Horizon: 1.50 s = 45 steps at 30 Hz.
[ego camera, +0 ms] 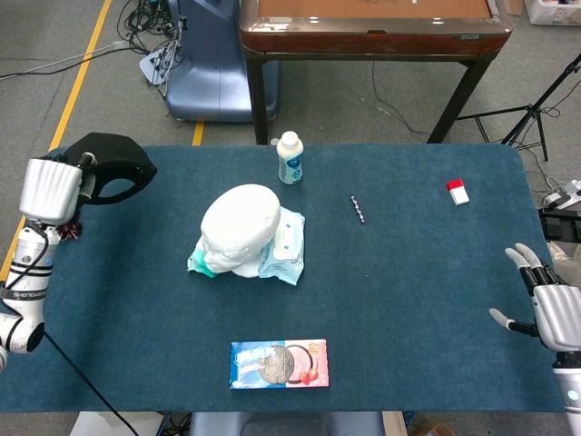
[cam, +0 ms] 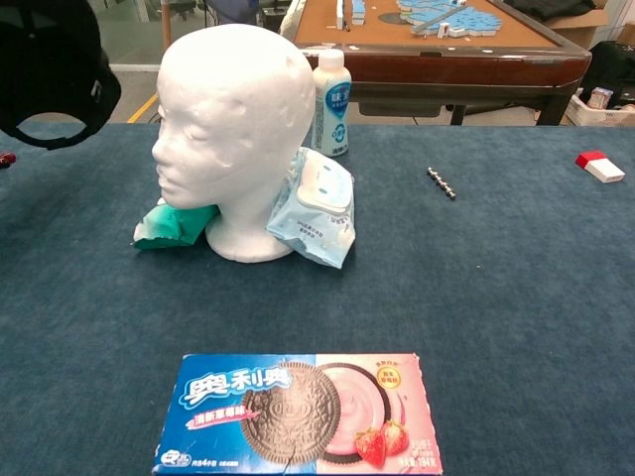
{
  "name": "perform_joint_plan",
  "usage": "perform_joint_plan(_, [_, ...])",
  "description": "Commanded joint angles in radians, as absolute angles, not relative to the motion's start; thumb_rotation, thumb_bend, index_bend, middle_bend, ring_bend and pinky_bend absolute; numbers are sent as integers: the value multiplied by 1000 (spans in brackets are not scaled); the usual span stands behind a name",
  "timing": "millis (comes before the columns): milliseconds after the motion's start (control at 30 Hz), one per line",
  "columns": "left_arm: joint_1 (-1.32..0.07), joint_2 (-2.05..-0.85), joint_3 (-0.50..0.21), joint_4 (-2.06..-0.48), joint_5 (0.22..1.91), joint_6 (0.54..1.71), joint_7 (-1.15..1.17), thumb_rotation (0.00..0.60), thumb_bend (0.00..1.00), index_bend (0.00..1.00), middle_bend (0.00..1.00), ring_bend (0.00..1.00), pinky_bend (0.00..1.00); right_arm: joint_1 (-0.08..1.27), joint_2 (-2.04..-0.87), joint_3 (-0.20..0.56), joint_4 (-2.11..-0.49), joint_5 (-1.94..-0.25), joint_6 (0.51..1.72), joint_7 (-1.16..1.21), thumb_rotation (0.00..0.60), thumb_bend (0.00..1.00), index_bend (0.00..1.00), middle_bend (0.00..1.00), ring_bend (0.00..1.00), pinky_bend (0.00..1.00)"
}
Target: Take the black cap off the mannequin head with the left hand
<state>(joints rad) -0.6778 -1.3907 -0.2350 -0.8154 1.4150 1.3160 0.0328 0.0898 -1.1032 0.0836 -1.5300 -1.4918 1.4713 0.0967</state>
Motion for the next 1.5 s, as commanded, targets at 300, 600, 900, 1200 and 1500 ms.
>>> perform_joint_plan(300, [-538, -1402, -103, -878, 1460, 1338, 127, 600, 521, 611, 751, 628, 770, 94, -1108, 80, -1533, -1493, 1464, 78, 600, 82, 87, 107, 170, 384])
perform_joint_plan(600, [-457, -1274, -34, -1284, 1441, 1320, 479, 600, 415, 449, 649, 525, 705, 95, -1111, 79, -1536, -1491, 1460, 65, 600, 82, 87, 107, 170, 384])
perform_joint_plan(900, [-388, -1169, 5, -1639, 1364, 1329, 790, 600, 110, 209, 429, 419, 657, 97, -1112, 78, -1538, -1488, 1455, 57, 600, 82, 86, 108, 169, 384])
perform_joint_plan(1200, [-344, -1121, 22, -1796, 1352, 1358, 832, 600, 21, 32, 193, 207, 377, 99, -1117, 76, -1539, -1487, 1452, 43, 600, 82, 87, 109, 169, 384])
perform_joint_plan(1500, [-274, -1120, 50, -1847, 1432, 1452, 830, 600, 19, 59, 140, 160, 283, 99, -1117, 77, -1542, -1485, 1454, 40, 600, 82, 87, 109, 170, 384])
